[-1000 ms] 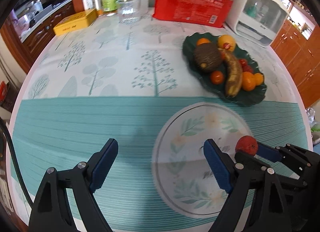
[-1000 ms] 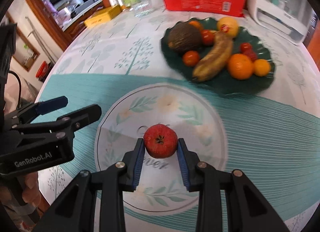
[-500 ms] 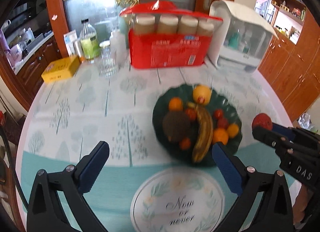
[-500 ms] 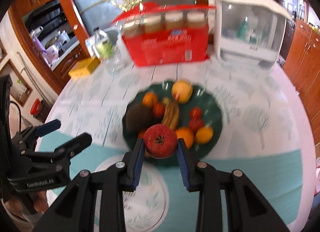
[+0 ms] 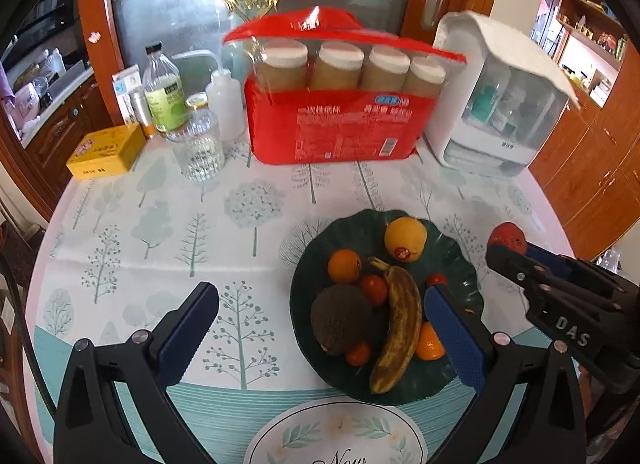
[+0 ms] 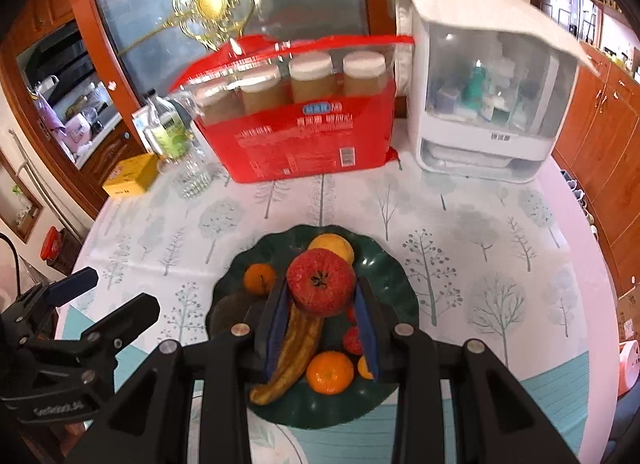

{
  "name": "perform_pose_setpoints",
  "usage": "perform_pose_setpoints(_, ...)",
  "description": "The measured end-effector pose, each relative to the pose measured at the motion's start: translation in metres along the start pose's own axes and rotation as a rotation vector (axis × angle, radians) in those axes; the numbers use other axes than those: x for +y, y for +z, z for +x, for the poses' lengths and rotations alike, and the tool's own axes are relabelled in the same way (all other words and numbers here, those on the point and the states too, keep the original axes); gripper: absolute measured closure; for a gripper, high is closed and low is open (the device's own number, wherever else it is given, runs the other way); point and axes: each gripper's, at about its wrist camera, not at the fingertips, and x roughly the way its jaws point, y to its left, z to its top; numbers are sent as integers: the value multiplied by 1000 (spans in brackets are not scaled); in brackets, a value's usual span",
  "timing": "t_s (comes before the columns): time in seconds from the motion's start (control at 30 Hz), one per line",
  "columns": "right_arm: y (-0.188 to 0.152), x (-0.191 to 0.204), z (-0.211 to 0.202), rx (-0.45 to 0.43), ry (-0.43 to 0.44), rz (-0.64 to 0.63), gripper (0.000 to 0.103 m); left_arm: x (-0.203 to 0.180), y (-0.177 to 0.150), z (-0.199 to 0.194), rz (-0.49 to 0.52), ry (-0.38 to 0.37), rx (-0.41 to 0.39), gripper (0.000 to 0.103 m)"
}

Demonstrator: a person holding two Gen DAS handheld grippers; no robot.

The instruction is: Organize fruits

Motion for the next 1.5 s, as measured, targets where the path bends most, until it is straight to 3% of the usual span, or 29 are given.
perform_pose_setpoints(0.3,-10,-5,51,93,-38,13,70,-1,-7,38,29,10,68,1)
perform_pose_setpoints(0.6,-17,-9,80,172,-43,38,69,4,-11,45,31,9,93,1)
perform_pose_setpoints(0.83,-20,-6,76,170,-21,46,63,12,-14,43,10,5,104,1)
perform_pose_setpoints(1.17,-28,0,54,148,-11,45,62,13,-24,25,10,9,90,1)
perform_pose_setpoints(1.5,-60,10,13,123,3,28,62,14,-52,-8,15,24,74,1)
